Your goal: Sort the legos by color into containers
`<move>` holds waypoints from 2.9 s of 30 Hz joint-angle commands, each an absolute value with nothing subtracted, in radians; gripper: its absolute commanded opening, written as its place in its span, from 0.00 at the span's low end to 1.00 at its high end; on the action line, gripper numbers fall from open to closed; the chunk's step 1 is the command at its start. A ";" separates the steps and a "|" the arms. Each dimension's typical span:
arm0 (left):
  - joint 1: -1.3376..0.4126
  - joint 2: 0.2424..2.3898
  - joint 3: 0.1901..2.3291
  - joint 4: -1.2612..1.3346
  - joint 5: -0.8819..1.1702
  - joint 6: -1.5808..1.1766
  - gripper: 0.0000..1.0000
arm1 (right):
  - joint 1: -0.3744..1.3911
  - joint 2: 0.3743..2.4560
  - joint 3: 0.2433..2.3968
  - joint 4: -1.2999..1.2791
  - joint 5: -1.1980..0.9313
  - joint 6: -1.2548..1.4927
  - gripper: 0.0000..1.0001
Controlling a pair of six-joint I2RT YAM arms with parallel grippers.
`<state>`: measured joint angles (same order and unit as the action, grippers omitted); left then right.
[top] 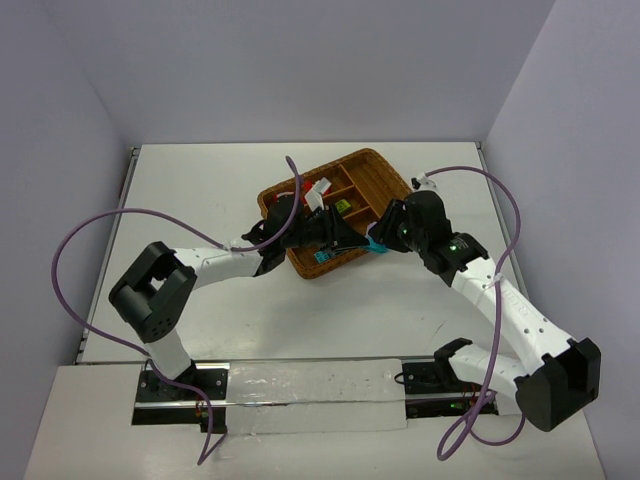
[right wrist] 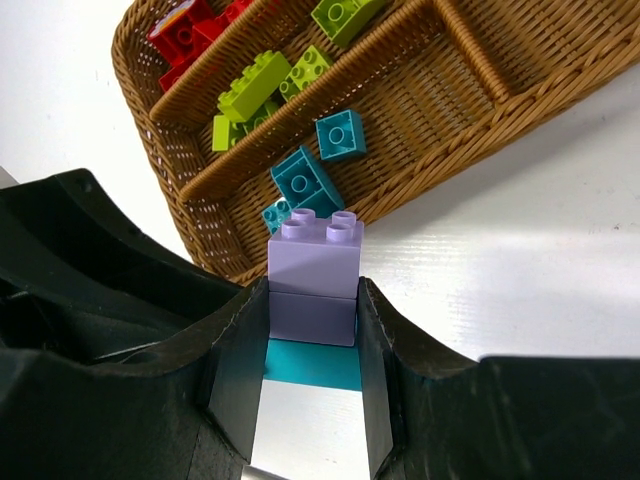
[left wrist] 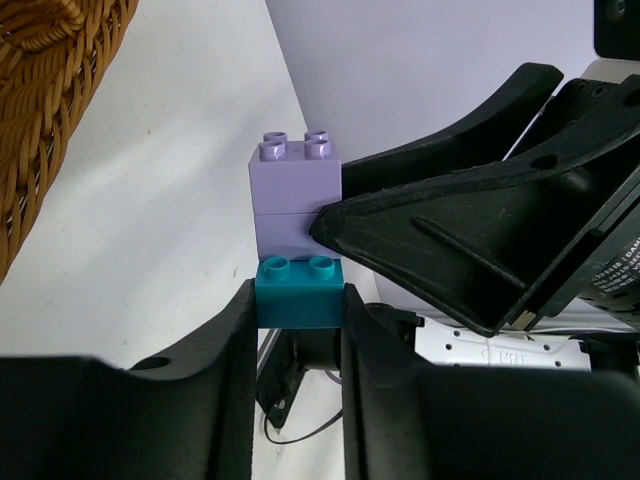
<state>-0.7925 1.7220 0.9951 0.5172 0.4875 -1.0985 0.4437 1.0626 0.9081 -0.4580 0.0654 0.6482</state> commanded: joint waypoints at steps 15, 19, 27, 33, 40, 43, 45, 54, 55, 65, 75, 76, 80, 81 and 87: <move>-0.805 1.667 1.012 0.357 0.397 -0.958 0.00 | 0.219 1.115 0.971 -0.318 -0.076 0.698 0.00; -0.802 1.624 1.067 0.181 0.261 -0.883 0.00 | 0.219 1.089 0.964 -0.350 -0.009 0.672 0.00; -0.783 1.619 1.164 0.003 0.150 -0.761 0.00 | 0.216 1.026 0.914 -0.397 0.090 0.623 0.00; -0.761 1.621 1.180 -0.052 0.107 -0.742 0.00 | 0.218 1.021 0.891 -0.394 0.088 0.614 0.00; -0.737 1.668 1.184 0.020 0.062 -0.737 0.00 | 0.218 1.008 0.878 -0.393 0.068 0.609 0.00; -0.735 1.695 1.205 0.006 0.016 -0.734 0.01 | 0.218 1.001 0.873 -0.397 0.065 0.605 0.00; -0.735 1.703 1.216 -0.035 0.006 -0.732 0.16 | 0.218 1.000 0.868 -0.400 0.066 0.603 0.00; -0.742 1.592 1.141 -0.083 -0.058 -0.726 0.89 | 0.218 1.003 0.853 -0.391 0.052 0.606 0.00; -0.746 1.561 1.136 -0.095 -0.079 -0.718 0.90 | 0.218 1.003 0.853 -0.391 0.053 0.604 0.00; -0.760 1.403 1.144 -0.191 -0.240 -0.655 0.89 | 0.219 1.009 0.855 -0.380 0.033 0.606 0.00; -0.769 1.461 1.201 -0.166 -0.082 -0.648 0.88 | 0.225 0.989 0.851 -0.327 -0.112 0.551 0.00; -0.770 1.466 1.204 -0.151 -0.033 -0.645 0.88 | 0.225 0.985 0.843 -0.303 -0.154 0.538 0.00; -0.768 1.483 1.207 -0.074 0.216 -0.626 0.86 | 0.225 0.967 0.813 -0.228 -0.324 0.522 0.00; -0.767 1.479 1.195 -0.050 0.237 -0.632 0.85 | 0.225 0.959 0.804 -0.209 -0.359 0.519 0.00; -0.741 1.466 1.188 -0.017 0.292 -0.681 0.86 | 0.235 0.912 0.761 -0.181 -0.439 0.457 0.00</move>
